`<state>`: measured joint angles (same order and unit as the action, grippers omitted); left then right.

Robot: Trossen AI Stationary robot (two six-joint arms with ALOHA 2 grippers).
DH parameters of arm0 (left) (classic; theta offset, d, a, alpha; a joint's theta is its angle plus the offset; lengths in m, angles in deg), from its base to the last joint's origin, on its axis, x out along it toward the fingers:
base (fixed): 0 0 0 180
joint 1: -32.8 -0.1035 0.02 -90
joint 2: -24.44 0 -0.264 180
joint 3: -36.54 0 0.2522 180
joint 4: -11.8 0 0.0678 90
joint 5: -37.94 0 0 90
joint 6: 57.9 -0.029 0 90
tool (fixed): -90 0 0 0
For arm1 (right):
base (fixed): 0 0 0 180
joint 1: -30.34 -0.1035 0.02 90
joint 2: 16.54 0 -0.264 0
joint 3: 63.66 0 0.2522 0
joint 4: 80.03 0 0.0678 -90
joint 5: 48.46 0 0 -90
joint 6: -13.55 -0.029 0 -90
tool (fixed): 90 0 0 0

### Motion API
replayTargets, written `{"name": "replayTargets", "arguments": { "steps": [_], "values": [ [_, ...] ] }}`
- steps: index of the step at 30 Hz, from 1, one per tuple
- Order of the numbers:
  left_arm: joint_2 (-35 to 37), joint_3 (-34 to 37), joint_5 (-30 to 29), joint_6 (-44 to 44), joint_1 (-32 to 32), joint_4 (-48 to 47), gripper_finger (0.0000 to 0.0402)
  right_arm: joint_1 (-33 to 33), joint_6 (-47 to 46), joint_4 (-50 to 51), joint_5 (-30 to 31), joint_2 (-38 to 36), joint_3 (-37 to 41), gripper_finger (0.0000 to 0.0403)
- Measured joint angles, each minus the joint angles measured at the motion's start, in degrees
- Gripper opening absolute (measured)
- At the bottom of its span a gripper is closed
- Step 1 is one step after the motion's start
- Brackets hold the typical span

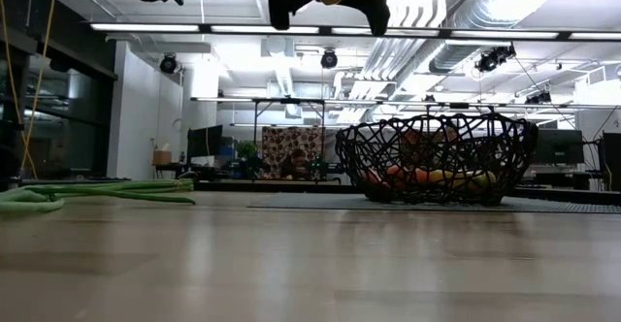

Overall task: Build produce basket
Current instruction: Put the red mango into the black basket

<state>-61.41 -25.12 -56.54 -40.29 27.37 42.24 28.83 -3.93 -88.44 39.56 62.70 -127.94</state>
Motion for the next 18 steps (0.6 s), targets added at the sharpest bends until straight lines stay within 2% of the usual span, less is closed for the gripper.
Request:
{"name": "replayTargets", "arguments": {
  "steps": [9, 13, 18],
  "values": [
    [2.53, 0.06, 3.31, 0.96, -1.79, -3.37, 0.0366, 0.00, 0.09, -0.36, -0.02, -0.03, -0.04, 0.0228],
    [7.01, 0.07, 4.63, -2.28, -2.34, -9.82, 0.0373, 0.25, 3.04, 1.94, 0.00, -1.45, -0.04, 0.0228],
    [16.22, 0.07, 4.20, -3.29, -4.63, -22.57, 0.0374, 2.01, 4.78, 10.77, 0.47, -6.35, -0.07, 0.0228]
  ]
}}
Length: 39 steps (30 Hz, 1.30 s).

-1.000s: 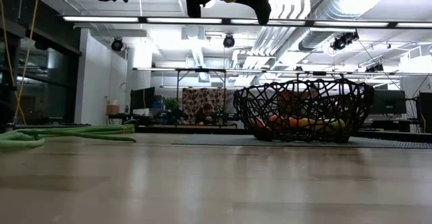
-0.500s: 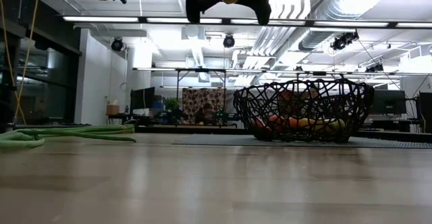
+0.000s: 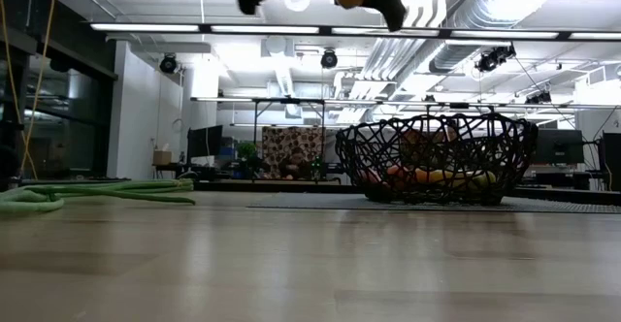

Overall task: Build produce basket
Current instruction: Put the red mango into the black basket

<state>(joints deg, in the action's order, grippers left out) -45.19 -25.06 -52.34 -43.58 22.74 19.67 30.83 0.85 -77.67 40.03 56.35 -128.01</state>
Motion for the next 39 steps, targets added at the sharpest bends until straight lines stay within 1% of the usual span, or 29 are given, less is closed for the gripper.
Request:
{"name": "replayTargets", "arguments": {
  "steps": [5, 8, 10, 13, 15, 16, 19, 22, 27, 32, 35, 37, 39],
  "values": [
    [10.13, 0.00, -1.41, -1.54, -2.10, -9.68, 0.0374, 1.37, 1.24, 9.21, 2.25, -6.29, -0.02, 0.0228],
    [15.73, 0.59, -4.25, -2.77, -2.35, -13.71, 0.0374, 1.77, 1.43, 16.17, 4.73, -10.15, -0.02, 0.0228],
    [19.49, 2.57, -6.56, -3.16, -2.27, -14.00, 0.0374, 1.78, 1.44, 19.63, 6.47, -12.73, 0.48, 0.0228],
    [25.72, 7.03, -9.56, -2.41, -2.24, -14.10, 0.0374, 1.75, -0.30, 19.37, 8.18, -17.71, 4.49, 0.0228],
    [29.85, 10.47, -10.47, -1.17, -2.19, -14.25, 0.0374, 1.74, -3.26, 16.91, 8.95, -21.28, 8.66, 0.0228],
    [31.65, 11.96, -10.32, -0.99, -2.19, -14.25, 0.0374, 1.73, -4.65, 15.02, 9.00, -23.09, 10.97, 0.0228],
    [35.96, 15.53, -6.39, -1.00, -2.19, -14.21, 0.0374, 1.75, -6.59, 5.86, 8.60, -26.91, 16.93, 0.0228],
    [37.93, 17.57, -4.25, -0.23, -2.16, -14.51, 0.0374, 1.75, -6.67, -0.42, 8.57, -28.43, 19.83, 0.0228],
    [38.01, 18.38, -4.93, 1.43, -2.17, -14.61, 0.0374, 1.75, -6.55, -0.02, 8.88, -28.09, 19.56, 0.0237],
    [37.48, 18.36, -5.49, 1.56, -2.20, -14.62, 0.0374, 1.75, -6.65, 0.97, 9.04, -27.88, 19.10, 0.0231],
    [37.46, 18.34, -6.21, 1.56, -2.28, -14.48, 0.0374, 1.79, -8.32, 1.70, 11.54, -27.88, 19.10, 0.0231],
    [37.42, 18.34, -6.46, 1.56, -2.30, -14.48, 0.0374, 2.46, -11.23, 4.62, 14.81, -27.07, 17.55, 0.0231],
    [37.36, 18.34, -6.99, 1.56, -2.30, -14.61, 0.0374, 3.98, -14.17, 12.21, 16.36, -25.62, 14.01, 0.0230]
  ]
}}
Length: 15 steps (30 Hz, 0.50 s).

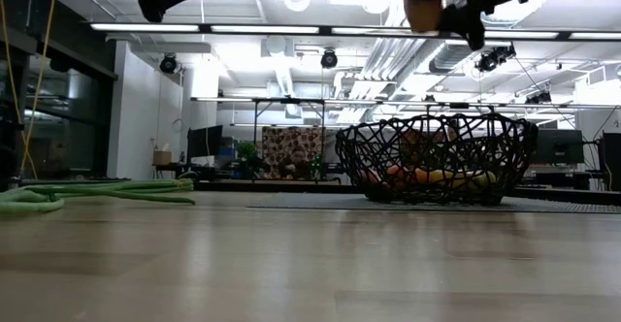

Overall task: Build produce basket
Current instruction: Put the red mango into the black basket

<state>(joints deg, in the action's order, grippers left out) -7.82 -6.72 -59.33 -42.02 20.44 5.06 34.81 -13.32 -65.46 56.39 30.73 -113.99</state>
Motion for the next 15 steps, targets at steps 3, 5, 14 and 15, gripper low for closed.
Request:
{"name": "replayTargets", "arguments": {
  "steps": [3, 5, 14, 15],
  "values": [
    [0.05, 0.00, -0.94, 0.00, 0.00, 0.13, 0.0374, 3.00, -2.07, 13.63, -0.02, 4.17, -6.29, 0.0230],
    [0.01, 0.00, -0.98, 0.00, 0.00, 0.13, 0.0374, 5.51, -4.07, 21.43, -1.75, 7.69, -9.39, 0.0230],
    [0.01, 0.00, -1.41, 0.00, 0.00, 0.13, 0.0374, 13.73, -13.67, 28.97, -10.33, 22.48, -10.75, 0.0230],
    [0.01, 0.00, -1.74, 0.00, 0.00, 0.15, 0.0374, 14.45, -14.83, 29.07, -10.75, 24.04, -10.55, 0.0230]
  ]
}}
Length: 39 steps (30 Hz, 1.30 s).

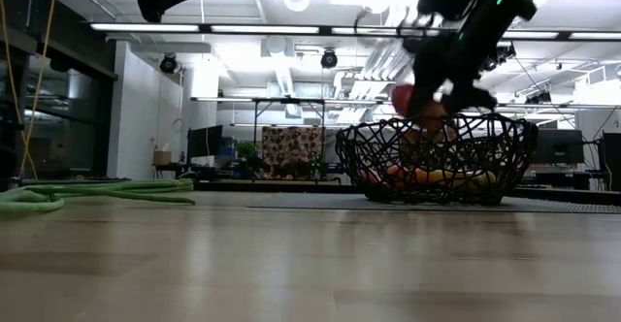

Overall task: Build produce basket
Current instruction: Put the red mango into the black basket

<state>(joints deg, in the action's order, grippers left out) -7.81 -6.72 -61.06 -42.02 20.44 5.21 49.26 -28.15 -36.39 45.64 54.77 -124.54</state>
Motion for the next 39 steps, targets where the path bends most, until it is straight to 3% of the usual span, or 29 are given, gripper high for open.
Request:
{"name": "replayTargets", "arguments": {
  "steps": [16, 28, 39],
  "values": [
    [0.00, 0.00, -1.30, 0.00, 0.00, -0.04, 0.0374, 3.21, -8.70, -5.43, -6.19, 15.50, 0.01, 0.0234],
    [0.00, -0.02, -2.15, 0.00, 0.00, -0.07, 0.0374, 3.21, -12.31, -8.30, -5.87, 21.28, -0.01, 0.0236],
    [0.00, -0.02, -2.15, 0.00, 0.00, -0.07, 0.0374, 3.17, -12.30, -8.52, -3.64, 21.61, -0.06, 0.0236]
  ]
}}
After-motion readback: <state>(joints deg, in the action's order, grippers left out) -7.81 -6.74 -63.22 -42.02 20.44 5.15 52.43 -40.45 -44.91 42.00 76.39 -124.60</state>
